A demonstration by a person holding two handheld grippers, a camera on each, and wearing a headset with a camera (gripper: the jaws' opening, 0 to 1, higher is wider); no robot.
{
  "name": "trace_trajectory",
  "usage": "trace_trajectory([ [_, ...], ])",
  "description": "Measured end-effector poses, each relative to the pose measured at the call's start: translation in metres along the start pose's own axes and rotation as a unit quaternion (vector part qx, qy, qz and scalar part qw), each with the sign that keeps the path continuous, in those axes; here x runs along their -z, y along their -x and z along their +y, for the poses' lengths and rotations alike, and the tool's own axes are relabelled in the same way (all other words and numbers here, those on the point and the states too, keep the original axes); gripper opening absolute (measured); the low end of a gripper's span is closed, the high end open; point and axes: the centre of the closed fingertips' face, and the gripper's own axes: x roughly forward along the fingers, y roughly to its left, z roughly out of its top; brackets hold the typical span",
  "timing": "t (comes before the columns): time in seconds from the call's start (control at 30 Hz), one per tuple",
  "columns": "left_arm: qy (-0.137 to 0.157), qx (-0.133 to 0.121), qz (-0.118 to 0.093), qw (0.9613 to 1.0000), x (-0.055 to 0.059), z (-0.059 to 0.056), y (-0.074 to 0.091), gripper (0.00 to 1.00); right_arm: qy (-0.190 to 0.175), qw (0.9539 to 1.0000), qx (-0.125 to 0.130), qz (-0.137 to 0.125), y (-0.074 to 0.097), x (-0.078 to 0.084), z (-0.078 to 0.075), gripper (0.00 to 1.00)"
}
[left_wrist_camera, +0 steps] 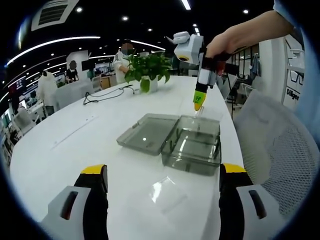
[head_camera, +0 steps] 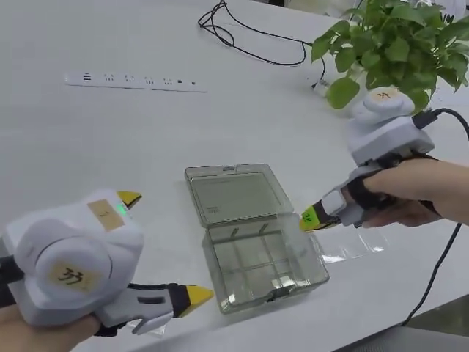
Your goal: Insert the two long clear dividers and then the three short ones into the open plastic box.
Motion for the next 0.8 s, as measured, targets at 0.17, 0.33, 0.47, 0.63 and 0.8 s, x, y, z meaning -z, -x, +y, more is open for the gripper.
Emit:
trace_trajectory([
  [0.17,0.005,-0.002,0.001,1.0000,0.002,0.001,0.001,0.94,-0.002,1.0000,0.000,0.010,-0.003,0.004,0.003,0.02],
  [0.33,0.009,-0.001,0.003,1.0000,0.004,0.002,0.000,0.94,0.000,0.9999,0.003,0.015,-0.006,0.002,0.000,0.02],
  [0.47,0.011,-0.001,0.005,0.9999,0.005,0.002,0.000,0.93,-0.004,0.9997,0.003,0.024,-0.008,0.005,0.002,0.02],
  [0.63,0.014,-0.001,0.006,0.9999,0.008,0.003,-0.001,0.93,-0.001,0.9996,0.005,0.029,-0.010,0.004,0.000,0.02],
  [0.8,0.016,-0.002,0.008,0.9998,0.010,0.005,0.000,0.93,0.002,0.9993,0.009,0.036,-0.013,0.002,-0.005,0.02],
])
